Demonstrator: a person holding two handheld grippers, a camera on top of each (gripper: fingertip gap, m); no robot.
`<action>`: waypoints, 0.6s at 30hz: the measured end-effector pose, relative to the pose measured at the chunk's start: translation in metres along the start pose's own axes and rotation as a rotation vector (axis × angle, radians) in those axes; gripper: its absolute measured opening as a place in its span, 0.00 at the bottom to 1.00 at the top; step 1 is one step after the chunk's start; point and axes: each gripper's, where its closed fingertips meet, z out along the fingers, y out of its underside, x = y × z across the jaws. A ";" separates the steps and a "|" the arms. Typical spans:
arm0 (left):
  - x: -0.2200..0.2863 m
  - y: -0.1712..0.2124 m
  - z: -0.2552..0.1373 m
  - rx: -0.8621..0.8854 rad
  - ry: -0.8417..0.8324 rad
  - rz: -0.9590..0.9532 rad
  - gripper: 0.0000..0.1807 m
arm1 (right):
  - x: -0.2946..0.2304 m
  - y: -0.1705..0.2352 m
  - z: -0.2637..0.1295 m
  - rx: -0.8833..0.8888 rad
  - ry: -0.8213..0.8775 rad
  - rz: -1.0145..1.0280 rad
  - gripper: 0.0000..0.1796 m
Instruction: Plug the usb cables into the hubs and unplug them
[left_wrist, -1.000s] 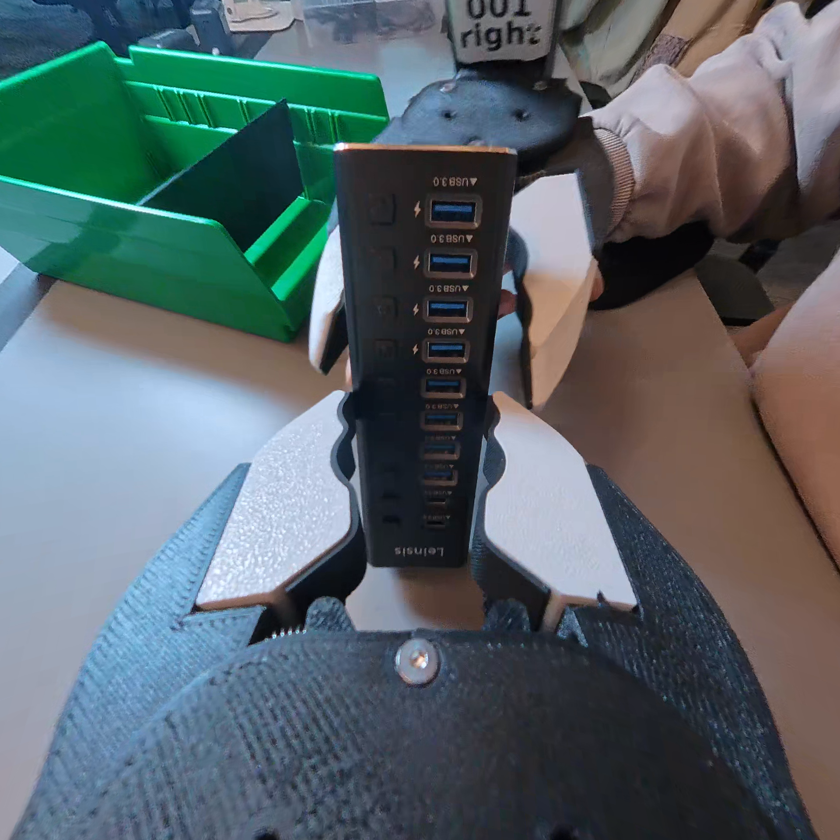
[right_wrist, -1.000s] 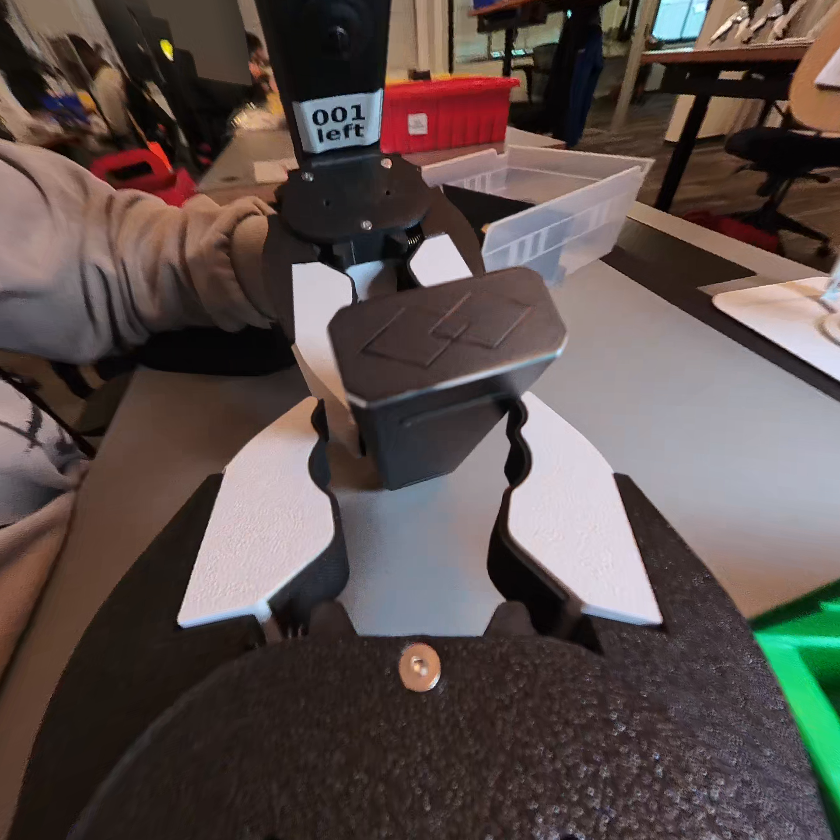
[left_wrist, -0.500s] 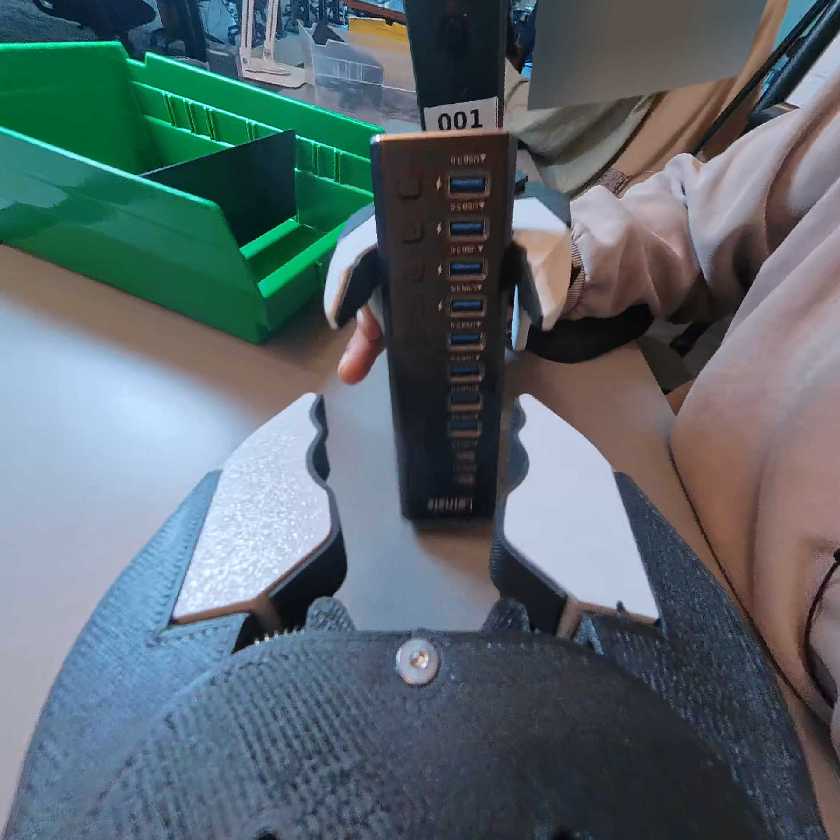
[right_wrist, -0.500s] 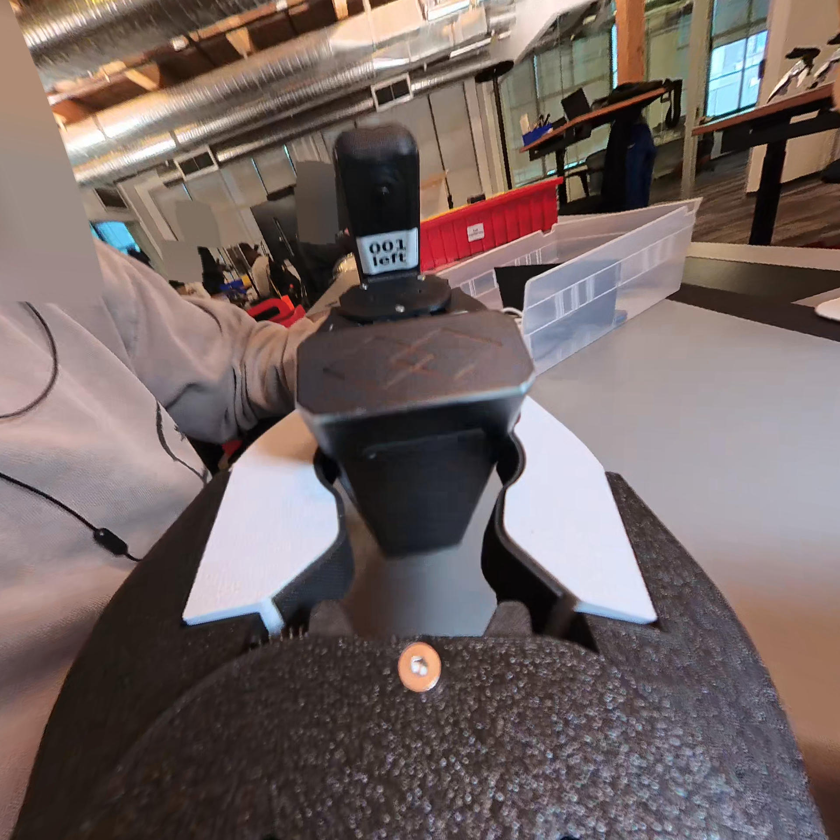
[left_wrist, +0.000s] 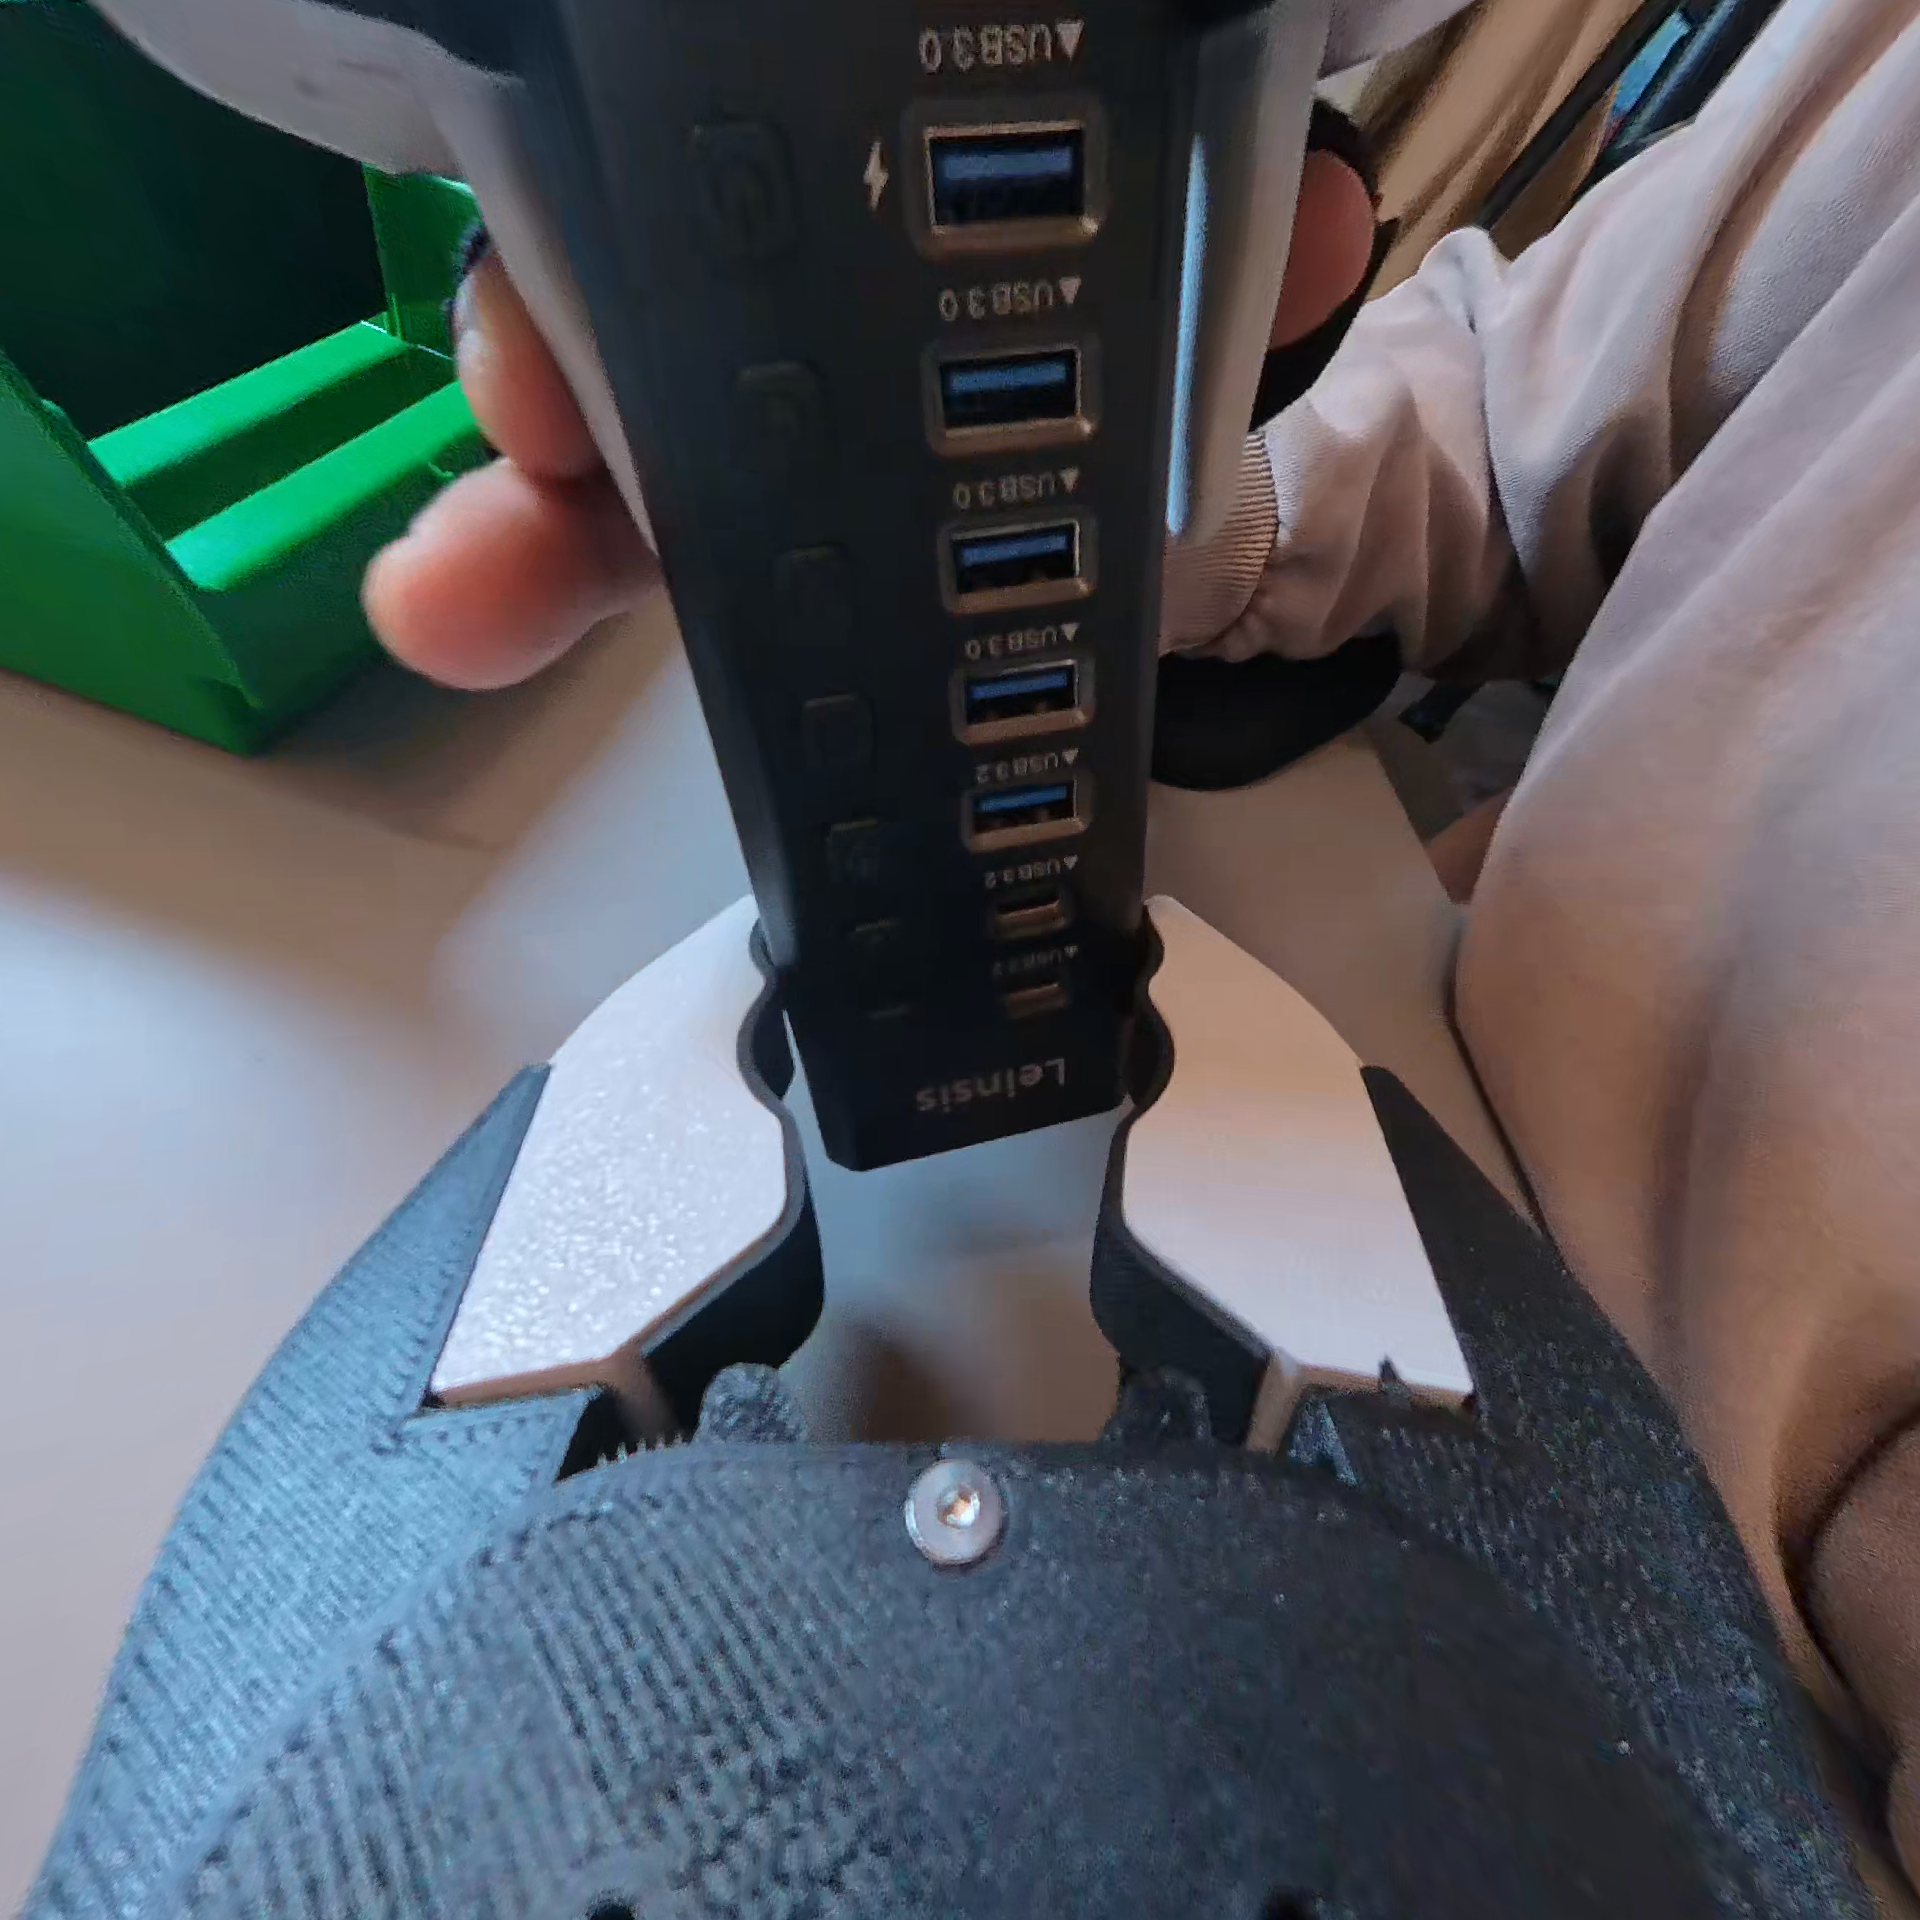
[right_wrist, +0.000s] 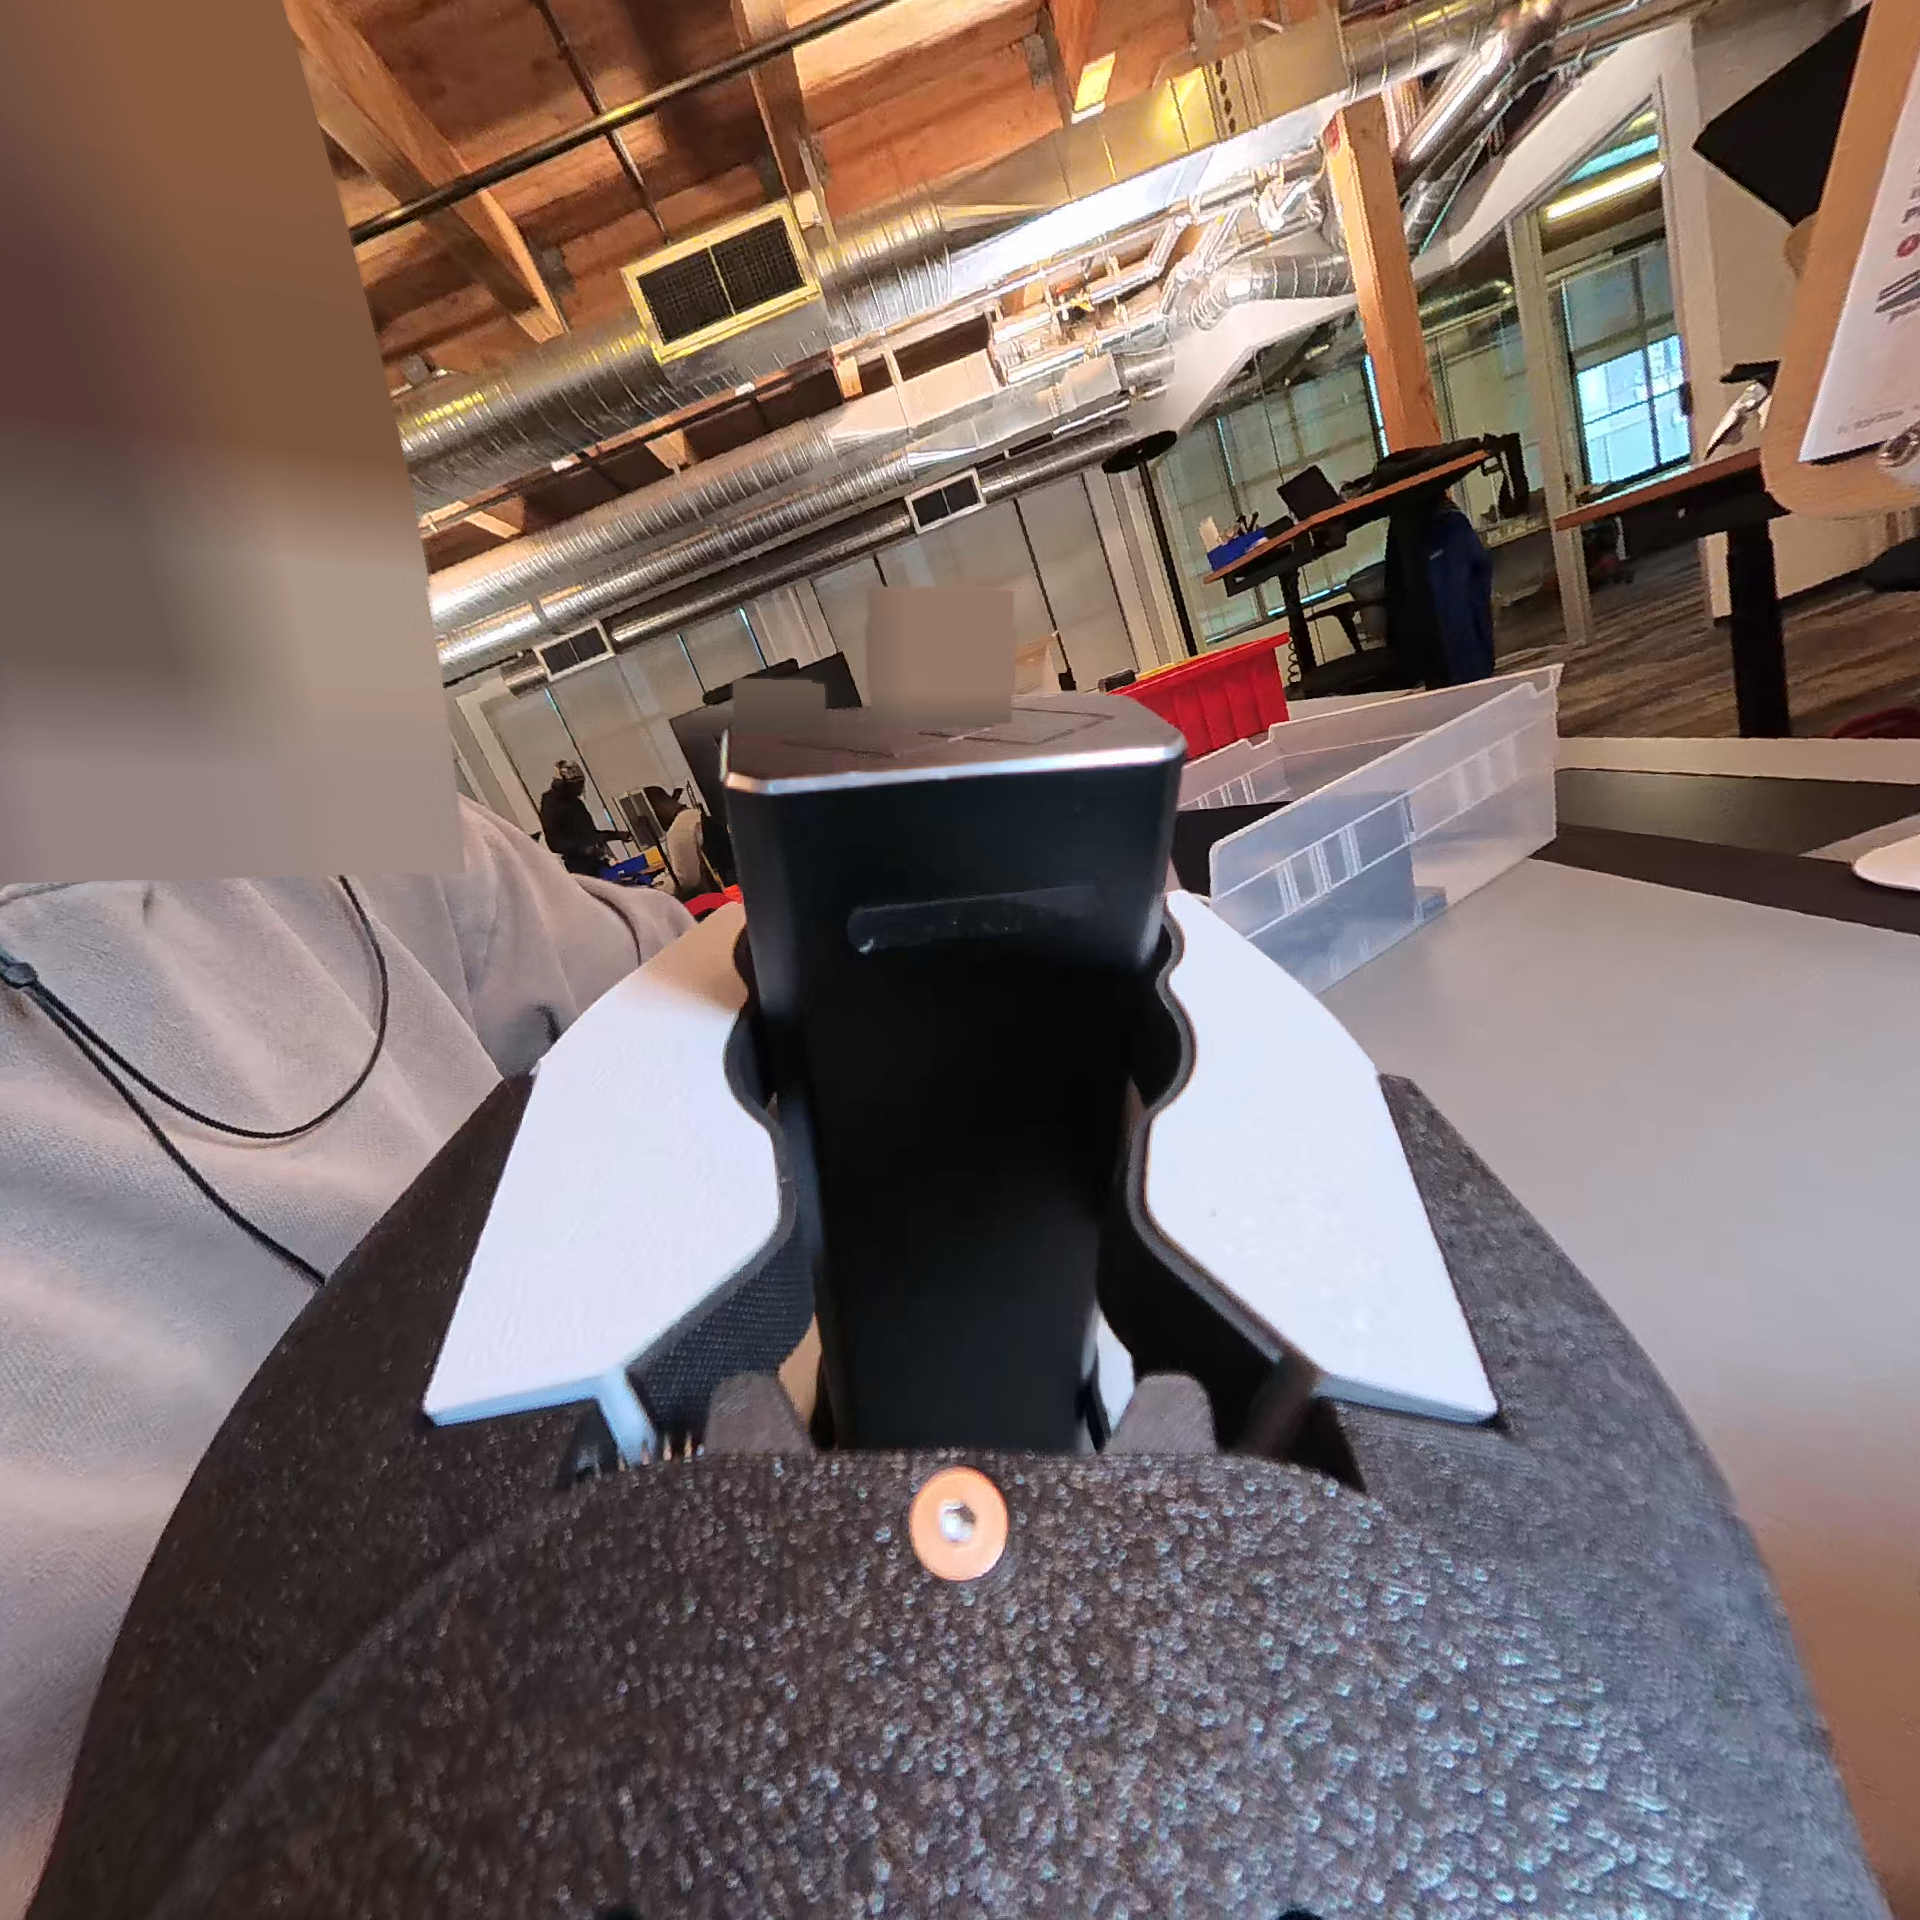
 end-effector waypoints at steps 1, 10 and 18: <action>0.000 -0.001 -0.004 0.003 0.007 -0.007 0.35 | 0.001 -0.001 -0.001 -0.001 0.011 0.006 0.38; -0.055 -0.011 -0.069 -0.119 -0.490 0.458 0.35 | 0.016 0.001 -0.025 -0.114 0.185 -0.061 0.27; -0.068 -0.016 -0.097 -0.360 -0.759 0.929 0.34 | 0.027 0.039 -0.030 -0.360 0.256 -0.077 0.18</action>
